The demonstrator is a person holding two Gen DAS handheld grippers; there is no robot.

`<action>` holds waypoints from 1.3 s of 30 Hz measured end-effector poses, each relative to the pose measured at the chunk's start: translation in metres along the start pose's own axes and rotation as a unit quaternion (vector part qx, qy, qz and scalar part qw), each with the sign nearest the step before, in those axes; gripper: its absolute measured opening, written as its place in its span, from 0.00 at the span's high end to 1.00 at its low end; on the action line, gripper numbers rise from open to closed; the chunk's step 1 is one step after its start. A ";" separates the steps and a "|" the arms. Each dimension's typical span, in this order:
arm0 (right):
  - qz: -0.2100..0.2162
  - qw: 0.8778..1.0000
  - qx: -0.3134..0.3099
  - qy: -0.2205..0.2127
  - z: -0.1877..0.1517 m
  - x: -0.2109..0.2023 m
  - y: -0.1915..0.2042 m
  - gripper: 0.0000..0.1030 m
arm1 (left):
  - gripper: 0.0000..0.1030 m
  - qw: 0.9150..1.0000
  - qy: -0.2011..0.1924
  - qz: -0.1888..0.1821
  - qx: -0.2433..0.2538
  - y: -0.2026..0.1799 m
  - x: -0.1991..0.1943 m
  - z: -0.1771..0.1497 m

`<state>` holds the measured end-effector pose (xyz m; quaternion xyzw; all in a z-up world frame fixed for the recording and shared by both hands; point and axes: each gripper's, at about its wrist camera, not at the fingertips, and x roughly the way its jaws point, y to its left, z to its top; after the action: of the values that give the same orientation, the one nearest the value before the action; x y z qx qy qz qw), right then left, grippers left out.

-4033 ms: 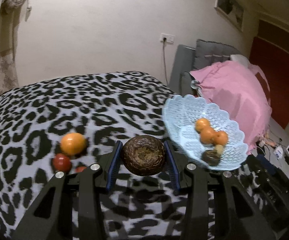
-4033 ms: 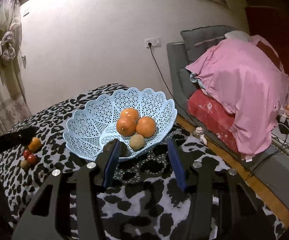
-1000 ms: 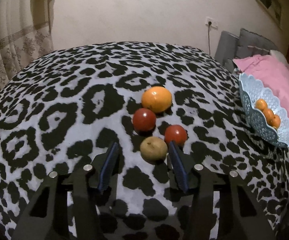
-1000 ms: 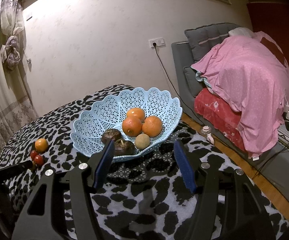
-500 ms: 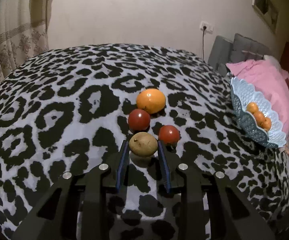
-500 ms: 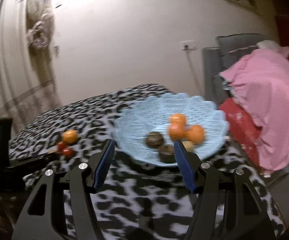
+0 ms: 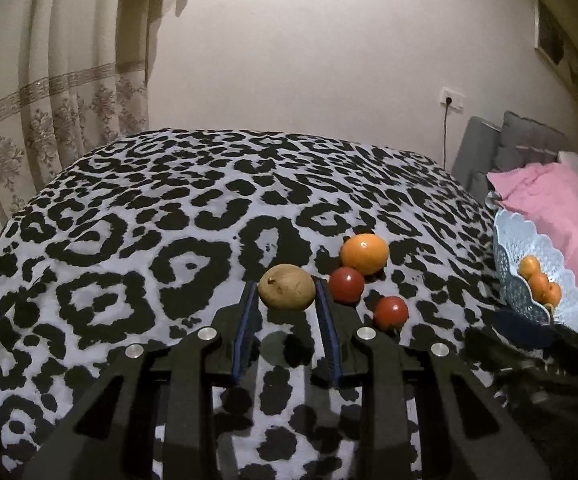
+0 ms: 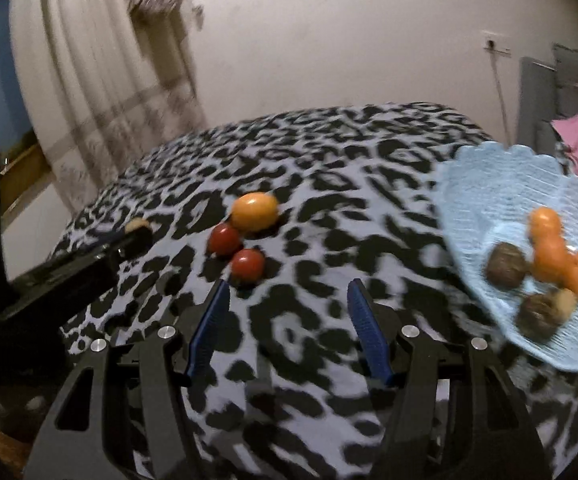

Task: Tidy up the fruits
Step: 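Grasp a red tomato with the right tool while the left holds the beige fruit, then carry the red tomato with the right tool into the basket and open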

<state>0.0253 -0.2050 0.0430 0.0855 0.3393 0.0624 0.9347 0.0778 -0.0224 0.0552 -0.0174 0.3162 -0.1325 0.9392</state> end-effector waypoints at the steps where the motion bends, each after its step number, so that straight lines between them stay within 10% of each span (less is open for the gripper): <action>1: 0.002 1.000 -0.009 0.006 0.001 0.006 0.004 0.46 | 0.71 1.000 0.000 0.001 -0.001 0.001 0.000 0.000; 19: 0.004 0.997 -0.032 0.073 0.020 0.080 0.031 0.75 | 0.71 1.000 0.009 0.004 -0.013 0.004 0.006 -0.003; 39: -0.028 0.999 0.012 -0.030 0.027 -0.013 -0.007 0.75 | 0.71 1.000 0.017 0.002 0.000 -0.003 0.012 -0.008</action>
<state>0.0332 -0.2174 0.0705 0.0888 0.3137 0.0296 0.9449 0.0815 -0.0280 0.0424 -0.0141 0.3320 -0.1306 0.9341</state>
